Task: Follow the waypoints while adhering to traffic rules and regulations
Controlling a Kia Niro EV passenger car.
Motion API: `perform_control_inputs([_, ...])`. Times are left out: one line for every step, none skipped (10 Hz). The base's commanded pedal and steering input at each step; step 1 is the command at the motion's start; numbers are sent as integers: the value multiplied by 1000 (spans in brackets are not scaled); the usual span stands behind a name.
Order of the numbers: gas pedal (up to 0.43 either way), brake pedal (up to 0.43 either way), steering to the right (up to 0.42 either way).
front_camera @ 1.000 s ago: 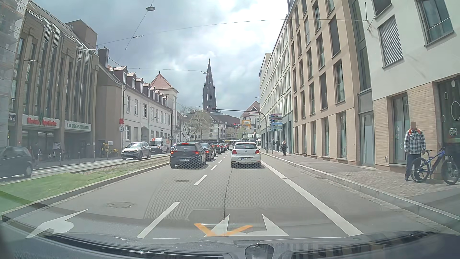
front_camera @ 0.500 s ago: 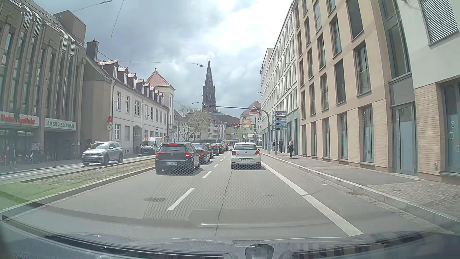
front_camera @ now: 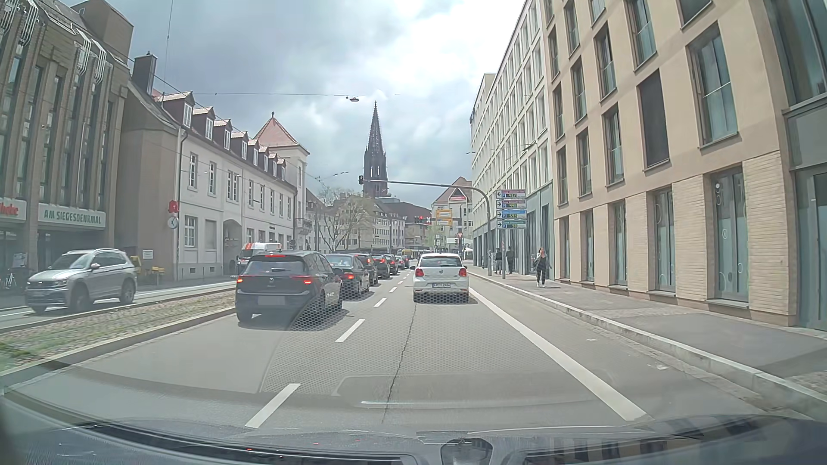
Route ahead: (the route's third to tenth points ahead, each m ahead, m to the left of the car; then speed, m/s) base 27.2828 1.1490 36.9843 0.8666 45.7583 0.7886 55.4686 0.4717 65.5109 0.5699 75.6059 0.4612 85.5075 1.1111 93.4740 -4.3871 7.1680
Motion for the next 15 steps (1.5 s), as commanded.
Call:
perform_control_inputs([0, 0, 0])
perform_control_inputs([0, 0, 0])
perform_control_inputs([0, 0, 0])
perform_control_inputs([0, 0, 0])
perform_control_inputs([0, 0, 0])
perform_control_inputs([0, 0, 0])
perform_control_inputs([0, 0, 0])
perform_control_inputs([0, 0, 0])
perform_control_inputs([0, 0, 0])
perform_control_inputs([0, 0, 0])
perform_control_inputs([0, 0, 0])
perform_control_inputs([0, 0, 0])
perform_control_inputs([0, 0, 0])
perform_control_inputs([0, 0, 0])
perform_control_inputs([0, 0, 0])
